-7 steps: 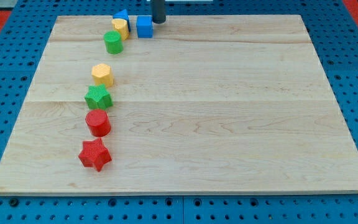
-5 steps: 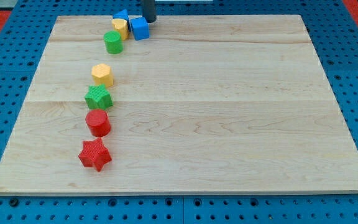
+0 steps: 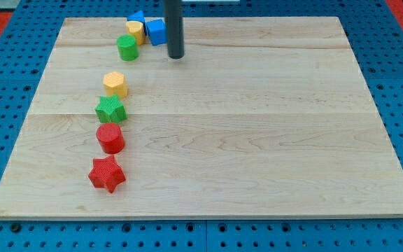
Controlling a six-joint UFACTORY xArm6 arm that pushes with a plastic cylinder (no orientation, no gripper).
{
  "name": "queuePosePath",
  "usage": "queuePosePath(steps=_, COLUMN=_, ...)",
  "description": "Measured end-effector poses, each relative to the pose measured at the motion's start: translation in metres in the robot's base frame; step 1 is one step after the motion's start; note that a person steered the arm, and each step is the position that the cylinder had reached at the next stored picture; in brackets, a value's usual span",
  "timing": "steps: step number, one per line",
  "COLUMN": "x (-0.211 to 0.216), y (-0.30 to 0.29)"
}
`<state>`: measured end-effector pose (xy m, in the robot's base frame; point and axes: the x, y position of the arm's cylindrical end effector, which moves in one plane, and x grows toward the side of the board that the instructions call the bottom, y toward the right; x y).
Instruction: Push the green circle towards up and right
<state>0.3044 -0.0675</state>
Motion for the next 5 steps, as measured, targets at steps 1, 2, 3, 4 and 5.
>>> queuePosePath(steps=1, x=0.031, y=-0.028)
queuePosePath(steps=2, x=0.03, y=-0.062)
queuePosePath(steps=3, x=0.023, y=-0.081)
queuePosePath(steps=4, x=0.022, y=-0.082)
queuePosePath(steps=5, x=0.016, y=-0.075)
